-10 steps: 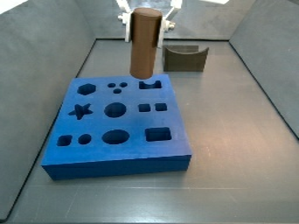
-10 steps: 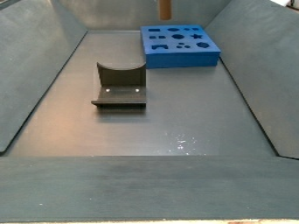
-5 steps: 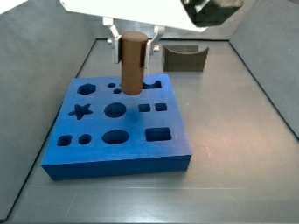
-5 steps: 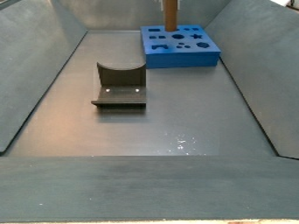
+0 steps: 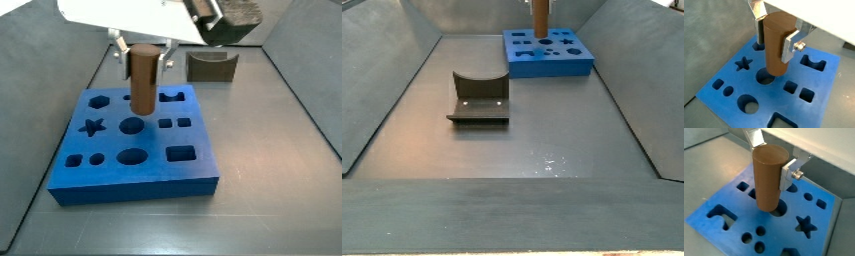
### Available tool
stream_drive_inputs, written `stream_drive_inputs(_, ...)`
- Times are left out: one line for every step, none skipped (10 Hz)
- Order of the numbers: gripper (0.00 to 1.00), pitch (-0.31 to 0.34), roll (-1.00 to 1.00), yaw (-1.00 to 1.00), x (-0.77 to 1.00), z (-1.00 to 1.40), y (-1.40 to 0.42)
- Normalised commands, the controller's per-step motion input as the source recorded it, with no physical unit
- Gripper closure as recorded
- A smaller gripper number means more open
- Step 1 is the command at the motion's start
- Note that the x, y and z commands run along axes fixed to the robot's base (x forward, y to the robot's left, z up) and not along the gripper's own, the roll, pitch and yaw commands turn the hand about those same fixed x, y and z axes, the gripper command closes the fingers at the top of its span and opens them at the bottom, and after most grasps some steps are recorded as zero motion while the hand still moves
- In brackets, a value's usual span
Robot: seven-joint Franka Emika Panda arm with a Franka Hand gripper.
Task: Pick up the round object. Move up. Place the round object on the fixture. Regrasp the round object. Move to above the board. Insert the round object.
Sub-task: Insert the round object.
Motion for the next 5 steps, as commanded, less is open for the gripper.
stream_drive_inputs(1.0,-0.037,0.0,0.0,-0.38,-0.05,-0.24)
stream_drive_inputs(1.0,0.0,-0.01,0.0,0.0,-0.03,0.0)
stream_drive_inputs(1.0,-0.1,-0.57,0.0,0.0,-0.21,0.09)
stream_drive_inputs(1.0,-0.06,-0.96,0.0,0.0,-0.22,0.28)
stream_drive_inputs(1.0,0.0,-0.01,0.0,0.0,0.0,0.0)
